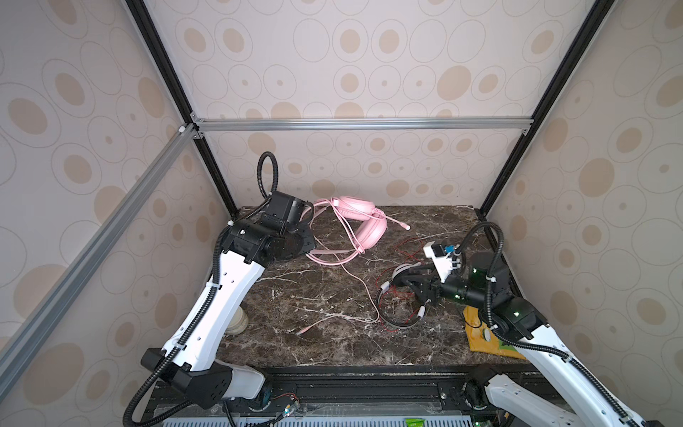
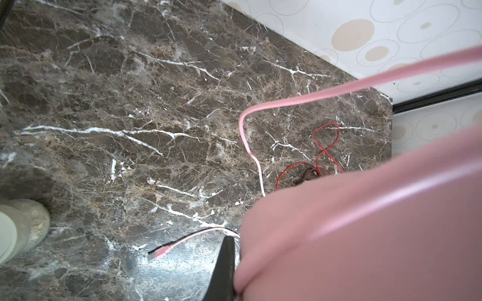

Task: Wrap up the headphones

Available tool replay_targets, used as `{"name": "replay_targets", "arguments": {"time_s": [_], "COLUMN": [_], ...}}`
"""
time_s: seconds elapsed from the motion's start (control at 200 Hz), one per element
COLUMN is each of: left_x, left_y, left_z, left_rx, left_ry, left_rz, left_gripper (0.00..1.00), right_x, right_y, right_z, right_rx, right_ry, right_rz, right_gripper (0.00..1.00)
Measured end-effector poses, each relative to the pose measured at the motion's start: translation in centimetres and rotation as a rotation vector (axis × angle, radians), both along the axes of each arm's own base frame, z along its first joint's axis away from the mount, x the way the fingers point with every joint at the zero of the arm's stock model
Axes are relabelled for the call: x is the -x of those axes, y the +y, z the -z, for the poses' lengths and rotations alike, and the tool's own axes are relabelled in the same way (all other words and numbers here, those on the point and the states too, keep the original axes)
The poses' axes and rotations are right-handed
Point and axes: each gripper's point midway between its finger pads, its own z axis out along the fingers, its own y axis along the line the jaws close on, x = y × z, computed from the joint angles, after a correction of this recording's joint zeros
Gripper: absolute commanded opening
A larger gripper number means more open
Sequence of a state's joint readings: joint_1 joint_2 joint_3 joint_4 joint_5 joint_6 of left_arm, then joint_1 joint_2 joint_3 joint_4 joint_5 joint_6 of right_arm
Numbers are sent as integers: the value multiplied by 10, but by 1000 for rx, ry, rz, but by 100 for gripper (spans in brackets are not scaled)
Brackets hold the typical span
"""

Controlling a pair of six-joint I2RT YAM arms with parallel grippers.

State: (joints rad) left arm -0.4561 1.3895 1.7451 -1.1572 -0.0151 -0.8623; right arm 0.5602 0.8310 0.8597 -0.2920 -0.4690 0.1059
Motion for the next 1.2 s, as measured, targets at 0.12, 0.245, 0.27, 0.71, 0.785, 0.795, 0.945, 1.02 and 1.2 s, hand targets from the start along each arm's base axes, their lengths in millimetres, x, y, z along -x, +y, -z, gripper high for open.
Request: {"name": "replay_targets", "arguments": {"time_s": [0.12,0.245,0.27,0.71,0.785,0.795,0.945,1.02,1.2], "left_x": [5,7,7,11,11,11,12,12,11], "left_y": [1,1,1,-1,-1,-1,-1,-1,-1], "left_z": [5,6,6,4,6,6,10,10,10], "left_rx": [35,58,62,88,86,86,82,81,83], "left_ry": [42,63,63,62,68,69,78,79,75], "left_rz": [-50,-80,-84,-80,-80,-79,-79,-79,-80], "left_gripper": [0,0,0,0,0,0,0,0,0], "right_x": [18,14,14,-19,-24,-25,-31,-33,-35], "right_y": [38,63,67,93,94,94,96,97,104], "right_z": [-9,-16,-17,-25,-30,-30,-39,-43,-49], "right_rx": [-21,-28,-31,-35,-38,-38,-49,-53,-65], "right_ry": [-28,-118,-140,-565,-597,-600,-634,-644,-652], "right_rz": [-134,-180,-187,-178,-156,-153,-129,-126,-142], "right_gripper": [57,68,69,80,80,80,80,80,79]}}
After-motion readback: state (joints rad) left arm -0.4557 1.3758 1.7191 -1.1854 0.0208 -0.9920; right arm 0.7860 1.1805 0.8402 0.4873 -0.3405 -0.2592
